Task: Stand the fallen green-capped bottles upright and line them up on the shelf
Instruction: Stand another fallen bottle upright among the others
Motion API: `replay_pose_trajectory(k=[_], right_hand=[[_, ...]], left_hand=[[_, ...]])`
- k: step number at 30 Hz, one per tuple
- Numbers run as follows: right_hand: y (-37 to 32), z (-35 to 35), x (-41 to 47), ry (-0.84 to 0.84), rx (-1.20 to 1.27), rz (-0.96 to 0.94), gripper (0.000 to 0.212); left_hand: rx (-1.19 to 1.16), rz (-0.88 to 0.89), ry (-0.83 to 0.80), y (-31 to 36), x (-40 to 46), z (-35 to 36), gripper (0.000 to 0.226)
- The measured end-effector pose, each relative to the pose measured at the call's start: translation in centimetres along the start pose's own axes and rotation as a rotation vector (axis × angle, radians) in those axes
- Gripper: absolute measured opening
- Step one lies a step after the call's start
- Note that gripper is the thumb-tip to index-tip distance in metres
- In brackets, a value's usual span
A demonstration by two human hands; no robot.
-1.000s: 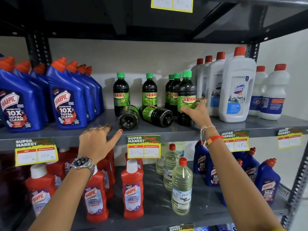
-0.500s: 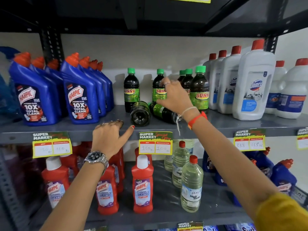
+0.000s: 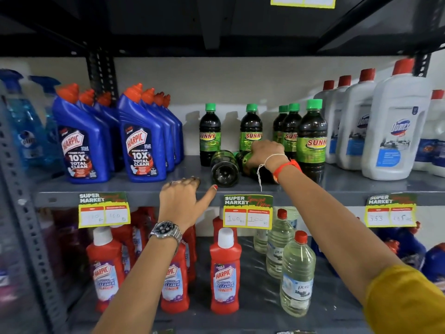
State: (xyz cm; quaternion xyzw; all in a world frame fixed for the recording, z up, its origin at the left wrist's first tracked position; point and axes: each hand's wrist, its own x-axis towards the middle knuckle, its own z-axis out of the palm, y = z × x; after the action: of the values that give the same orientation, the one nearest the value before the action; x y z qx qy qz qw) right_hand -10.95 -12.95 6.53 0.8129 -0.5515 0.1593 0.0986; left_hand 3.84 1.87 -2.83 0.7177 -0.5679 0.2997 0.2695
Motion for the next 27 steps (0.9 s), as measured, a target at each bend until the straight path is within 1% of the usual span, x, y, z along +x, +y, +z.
replay_pose_trajectory(k=[3, 6, 8, 10, 13, 15, 19, 22, 25, 27], right_hand=[[0.2, -0.2, -0.4, 0.023, 0.063, 0.01, 0.047], [0.6, -0.6, -0.8, 0.154, 0.177, 0.051, 0.054], [0.9, -0.8, -0.9, 0.266, 0.319, 0.089, 0.06], [1.2, -1.3, -1.0, 0.357, 0.511, 0.106, 0.07], [1.4, -1.9, -1.6, 0.456, 0.857, 0.049, 0.081], [1.4, -1.8, -2.3, 0.48, 0.974, 0.003, 0.083], [1.3, 0.1, -3.4, 0.467, 1.031, -0.044, 0.089], [1.5, 1.0, -3.7, 0.443, 1.115, -0.04, 0.089], [1.8, 1.0, -3.7, 0.41, 1.101, -0.02, 0.089], [1.8, 1.1, -3.7, 0.414, 1.063, 0.018, 0.097]], left_hand=[[-0.002, 0.003, -0.01, 0.1, -0.1, 0.0, 0.065], [0.004, 0.002, -0.021, 0.1, -0.1, 0.0, 0.066], [0.006, -0.001, -0.024, 0.0, 0.0, 0.0, 0.066], [0.001, 0.0, -0.017, -0.1, 0.0, 0.2, 0.066], [-0.01, 0.001, -0.017, -0.1, 0.1, 0.3, 0.065], [-0.02, 0.005, -0.015, -0.1, 0.1, 0.4, 0.065], [-0.027, 0.001, -0.023, -0.1, 0.1, 0.3, 0.067], [-0.02, -0.001, -0.026, -0.1, 0.1, 0.3, 0.069], [-0.024, -0.002, -0.025, -0.1, 0.1, 0.3, 0.071], [-0.026, -0.006, -0.026, 0.0, 0.1, 0.2, 0.072]])
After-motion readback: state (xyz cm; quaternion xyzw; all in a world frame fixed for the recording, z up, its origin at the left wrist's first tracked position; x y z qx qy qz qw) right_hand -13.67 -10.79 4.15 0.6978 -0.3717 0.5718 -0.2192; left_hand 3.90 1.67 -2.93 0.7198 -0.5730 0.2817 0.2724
